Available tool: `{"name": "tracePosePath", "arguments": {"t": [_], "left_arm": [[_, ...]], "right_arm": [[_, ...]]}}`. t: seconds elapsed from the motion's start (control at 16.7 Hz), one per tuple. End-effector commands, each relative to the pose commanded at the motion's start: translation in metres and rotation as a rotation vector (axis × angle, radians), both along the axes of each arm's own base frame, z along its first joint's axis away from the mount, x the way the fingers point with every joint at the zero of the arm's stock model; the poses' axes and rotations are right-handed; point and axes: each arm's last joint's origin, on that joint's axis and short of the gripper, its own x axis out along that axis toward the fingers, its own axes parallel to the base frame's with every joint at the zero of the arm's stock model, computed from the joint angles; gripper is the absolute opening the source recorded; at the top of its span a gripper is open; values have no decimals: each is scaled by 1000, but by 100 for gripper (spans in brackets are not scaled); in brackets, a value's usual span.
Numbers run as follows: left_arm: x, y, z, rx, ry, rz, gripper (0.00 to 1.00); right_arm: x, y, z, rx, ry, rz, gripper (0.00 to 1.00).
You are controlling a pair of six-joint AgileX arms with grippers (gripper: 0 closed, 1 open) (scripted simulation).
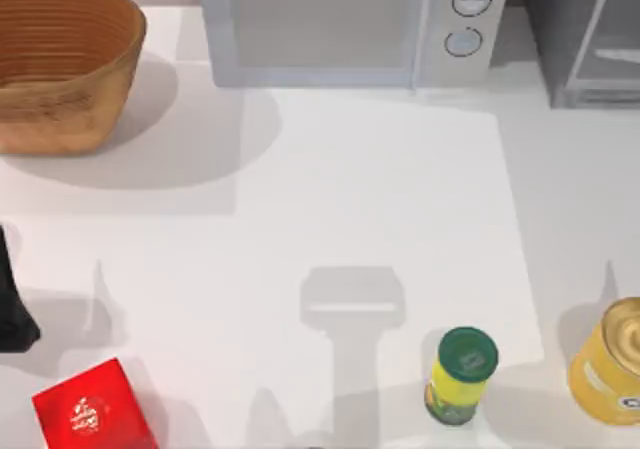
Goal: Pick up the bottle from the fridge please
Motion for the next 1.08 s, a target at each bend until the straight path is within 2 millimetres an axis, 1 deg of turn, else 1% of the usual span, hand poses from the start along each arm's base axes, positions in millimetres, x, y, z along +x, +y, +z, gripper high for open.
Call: {"name": "tracePosePath", "arguments": {"t": [0.18, 0.42, 0.6, 0.72, 0.9, 1.08], "left_arm": [[0, 0, 0, 0, 0, 0, 100], [0, 0, 0, 0, 0, 0, 100], [0, 0, 0, 0, 0, 0, 100], [0, 0, 0, 0, 0, 0, 100], [0, 0, 0, 0, 0, 0, 100], [0, 0, 0, 0, 0, 0, 100]], "right_arm": [[0, 0, 1, -1, -2, 0, 100], [9, -5, 12, -7, -29, -2, 100], [23, -12, 21, -16, -51, 0, 100], [37, -20, 22, -19, -47, 1, 100], [60, -35, 13, -12, -12, 2, 100], [78, -54, -6, 7, 33, 2, 100]]}}
